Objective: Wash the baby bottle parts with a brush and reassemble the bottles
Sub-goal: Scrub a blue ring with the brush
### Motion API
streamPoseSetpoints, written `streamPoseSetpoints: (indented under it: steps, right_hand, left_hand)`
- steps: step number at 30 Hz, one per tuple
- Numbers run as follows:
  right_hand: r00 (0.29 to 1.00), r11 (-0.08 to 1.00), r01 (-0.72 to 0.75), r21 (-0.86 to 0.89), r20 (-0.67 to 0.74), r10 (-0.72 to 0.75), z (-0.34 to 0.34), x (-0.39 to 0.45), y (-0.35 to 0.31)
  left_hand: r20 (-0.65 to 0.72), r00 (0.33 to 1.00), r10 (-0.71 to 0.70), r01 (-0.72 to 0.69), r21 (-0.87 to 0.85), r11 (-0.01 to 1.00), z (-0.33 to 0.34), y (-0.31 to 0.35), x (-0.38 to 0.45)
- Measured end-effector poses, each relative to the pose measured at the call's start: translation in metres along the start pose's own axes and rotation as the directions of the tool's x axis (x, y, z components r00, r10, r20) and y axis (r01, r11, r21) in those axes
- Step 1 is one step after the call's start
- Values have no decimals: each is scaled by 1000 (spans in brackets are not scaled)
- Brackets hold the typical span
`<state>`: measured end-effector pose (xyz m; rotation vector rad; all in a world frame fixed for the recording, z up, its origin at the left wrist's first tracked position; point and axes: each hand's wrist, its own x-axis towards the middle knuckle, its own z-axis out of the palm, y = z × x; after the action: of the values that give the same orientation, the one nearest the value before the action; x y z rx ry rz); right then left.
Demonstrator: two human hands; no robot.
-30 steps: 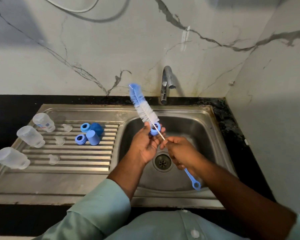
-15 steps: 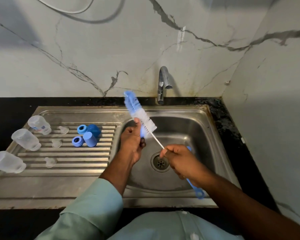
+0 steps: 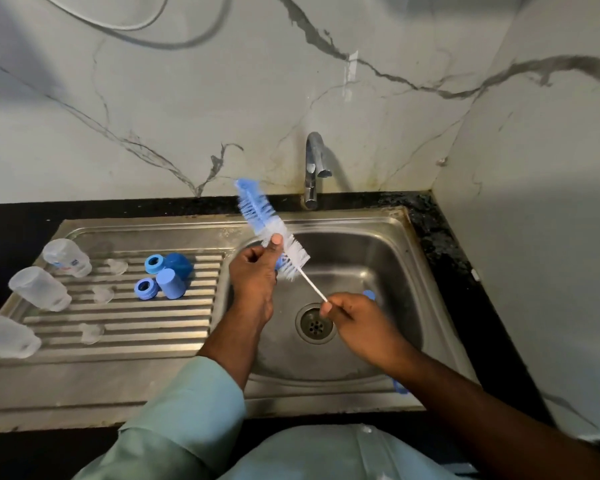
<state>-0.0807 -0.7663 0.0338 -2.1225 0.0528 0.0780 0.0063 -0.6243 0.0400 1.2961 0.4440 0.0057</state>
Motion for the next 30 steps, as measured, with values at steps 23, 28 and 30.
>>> streamPoseSetpoints:
  steps: [23,28,30]
  right_hand:
    - [992,993,-37,111,-120,51,-72,-13,57]
    - [936,958,-175,225,-265,234,-109,-6,86]
    - [914,961,-194,195,-320,249,-120,-13,104]
  left_hand:
    - [146,987,-68,107,-281,954,99,-42,-45]
    - [325,937,-130,198,-187,962,130,-65,-71]
    - [323,935,-143,223,-224,949,142,-65,-71]
